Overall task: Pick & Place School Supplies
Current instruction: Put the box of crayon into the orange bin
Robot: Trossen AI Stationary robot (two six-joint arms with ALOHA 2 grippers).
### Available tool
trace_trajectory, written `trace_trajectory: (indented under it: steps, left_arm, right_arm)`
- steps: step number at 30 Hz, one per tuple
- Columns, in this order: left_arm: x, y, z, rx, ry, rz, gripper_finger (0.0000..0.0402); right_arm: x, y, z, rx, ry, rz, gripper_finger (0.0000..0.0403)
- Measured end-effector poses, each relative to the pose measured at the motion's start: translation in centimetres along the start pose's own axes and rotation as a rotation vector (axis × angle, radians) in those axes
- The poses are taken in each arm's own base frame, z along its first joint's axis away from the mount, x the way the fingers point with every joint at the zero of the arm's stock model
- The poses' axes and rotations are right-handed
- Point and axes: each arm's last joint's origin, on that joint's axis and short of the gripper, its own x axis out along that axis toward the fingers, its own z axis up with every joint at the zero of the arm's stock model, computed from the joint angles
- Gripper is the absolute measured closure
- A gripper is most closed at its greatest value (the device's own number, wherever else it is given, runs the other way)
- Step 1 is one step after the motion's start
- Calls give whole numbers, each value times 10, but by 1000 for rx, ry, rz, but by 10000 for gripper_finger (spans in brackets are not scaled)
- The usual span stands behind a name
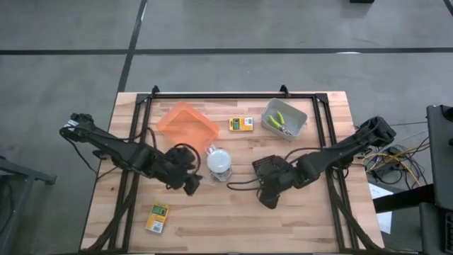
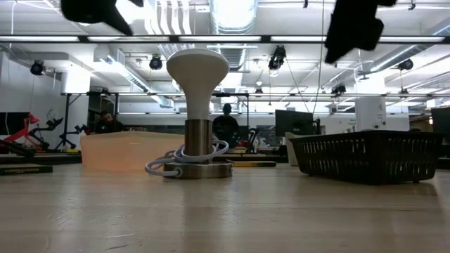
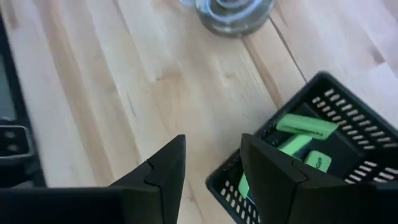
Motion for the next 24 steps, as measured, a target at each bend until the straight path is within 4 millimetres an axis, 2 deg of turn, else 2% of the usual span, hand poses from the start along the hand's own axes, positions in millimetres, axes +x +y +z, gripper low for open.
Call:
trace_trajectory:
  steps: [4, 7, 12, 16, 24]
  left_arm:
    - [-1, 6, -6, -72, 121, 35, 151]
    - [-2, 8, -12, -100, 286, 17, 151]
    - [-3, 6, -27, -56, 482, -22, 151]
    - [0, 7, -52, -10, 624, -34, 151]
    - [5, 25, -119, -77, 929, 122, 151]
  right_arm:
    - [-14, 9, 13, -10, -44, 50, 252]
    - [-25, 16, 22, -24, -81, 89, 256]
    - [-39, 23, 33, -28, -130, 137, 262]
    - [-39, 26, 36, -17, -162, 167, 264]
    - [-23, 29, 32, -15, -166, 170, 264]
